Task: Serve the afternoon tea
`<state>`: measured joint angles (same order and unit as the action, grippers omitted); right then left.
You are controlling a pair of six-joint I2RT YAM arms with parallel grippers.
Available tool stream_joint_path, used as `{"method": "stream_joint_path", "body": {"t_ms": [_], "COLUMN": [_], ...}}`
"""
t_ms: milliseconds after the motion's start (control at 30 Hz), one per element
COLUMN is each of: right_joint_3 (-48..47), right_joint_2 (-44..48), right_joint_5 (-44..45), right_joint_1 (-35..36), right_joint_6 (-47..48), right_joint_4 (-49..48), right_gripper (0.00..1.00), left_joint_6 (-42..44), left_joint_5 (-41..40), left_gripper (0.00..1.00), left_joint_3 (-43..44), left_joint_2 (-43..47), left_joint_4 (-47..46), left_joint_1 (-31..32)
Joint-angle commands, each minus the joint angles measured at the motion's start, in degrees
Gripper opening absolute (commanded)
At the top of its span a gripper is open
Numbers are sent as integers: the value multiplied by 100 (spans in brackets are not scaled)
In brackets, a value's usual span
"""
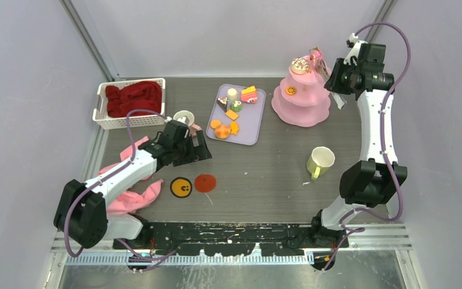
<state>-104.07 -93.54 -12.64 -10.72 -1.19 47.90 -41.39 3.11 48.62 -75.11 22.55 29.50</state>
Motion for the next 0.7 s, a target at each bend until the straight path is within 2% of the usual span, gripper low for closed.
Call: {"method": "stream_joint_path", "body": {"t_ms": [0,100,467,667], "right_joint_3": [-10,-16,25,80], "right_joint_2": [96,99,377,711], "right_joint_5": [-115,-108,83,317], "right_joint_1": [0,7,11,15], "right_joint_6": [-33,-54,-95,-163], "right_joint_4": [-300,-304,-290,-182], "right_gripper": [29,38,48,49], "left_joint_6": [25,25,51,91], "left_joint_5": [25,27,103,160], "left_gripper": [97,97,97,97], "left_joint_3": [95,89,175,211], "left_joint_2": [174,190,164,195], "left_joint_4": [-204,-198,-207,-165], "left_joint_1": [-31,-32,-27,-32]}}
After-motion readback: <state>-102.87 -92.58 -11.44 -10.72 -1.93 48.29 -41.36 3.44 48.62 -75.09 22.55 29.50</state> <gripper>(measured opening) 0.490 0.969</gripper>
